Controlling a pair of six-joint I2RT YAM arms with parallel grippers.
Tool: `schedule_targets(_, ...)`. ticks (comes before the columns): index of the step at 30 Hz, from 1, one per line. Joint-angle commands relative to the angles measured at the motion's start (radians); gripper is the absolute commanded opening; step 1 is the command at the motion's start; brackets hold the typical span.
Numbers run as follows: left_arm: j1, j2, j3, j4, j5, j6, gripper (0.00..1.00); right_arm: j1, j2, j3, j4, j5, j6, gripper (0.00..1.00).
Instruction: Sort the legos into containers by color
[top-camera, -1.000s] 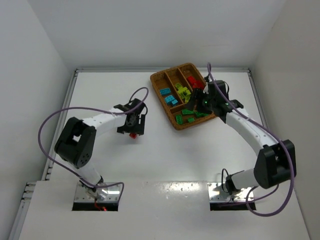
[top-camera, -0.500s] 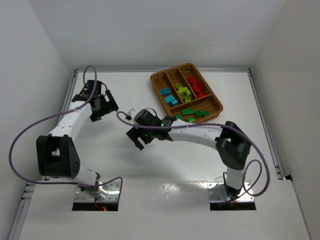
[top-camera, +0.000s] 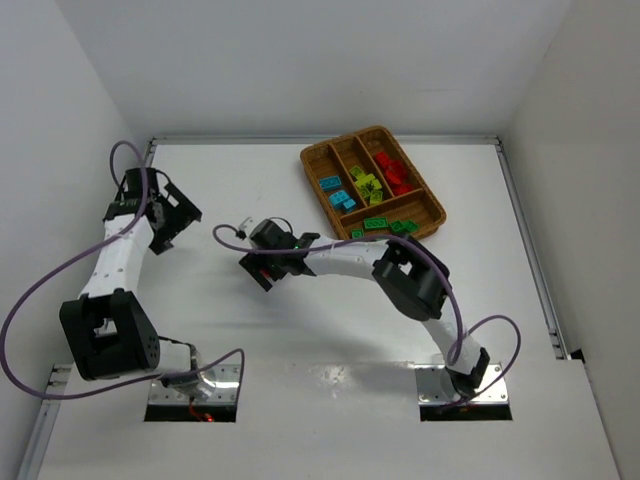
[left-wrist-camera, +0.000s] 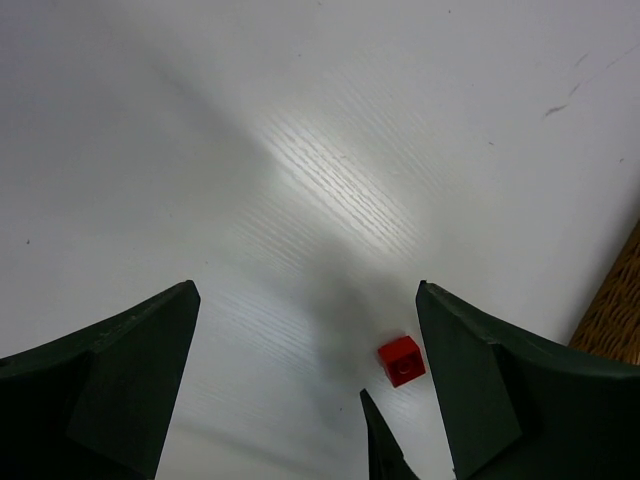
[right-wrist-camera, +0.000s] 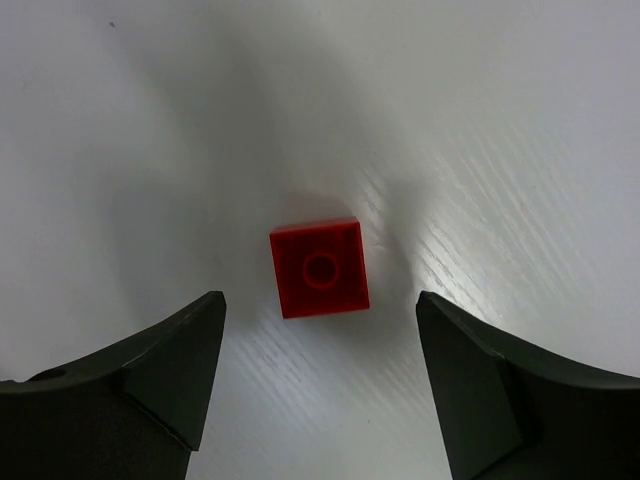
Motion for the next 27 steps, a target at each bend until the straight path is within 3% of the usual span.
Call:
schedule_targets(1, 0.037, -0.019, -0.009, 0.021, 0.047, -0.002, 0.97, 0.003, 0.036, 0.057, 0.066, 0.024, -0.015, 0.76)
schedule_targets(6, 0.056, -0.019, -0.019, 0.021, 0.082, 0.016, 0.97, 0.003, 0.067, 0.081, 0.066, 0.024, -0.015, 0.59)
schedule_targets(9, 0.065, -0.019, -0.028, 0.03, 0.102, 0.016, 0.97, 0.003, 0.021, 0.038, 0.112, 0.061, -0.006, 0.39)
schedule_targets(10, 0.065, -0.019, -0.028, 0.039, 0.102, 0.025, 0.97, 0.003, 0.005, 0.009, 0.124, 0.078, 0.006, 0.27)
schedule_targets(11, 0.065, -0.019, -0.04, 0.039, 0.116, 0.025, 0.97, -0.008, -0.011, -0.003, 0.133, 0.078, 0.006, 0.24)
schedule_targets(18, 0.065, -0.019, -0.062, 0.067, 0.163, 0.034, 0.97, -0.071, -0.221, -0.161, 0.156, 0.11, 0.058, 0.21)
schedule_targets(22, 0.065, -0.01, -0.062, 0.076, 0.197, 0.062, 0.97, -0.23, -0.413, -0.348, 0.175, 0.099, 0.199, 0.21)
schedule_targets(27, 0.034, -0.033, -0.043, 0.076, 0.173, 0.083, 0.97, -0.463, -0.551, -0.414, 0.126, 0.054, 0.282, 0.22)
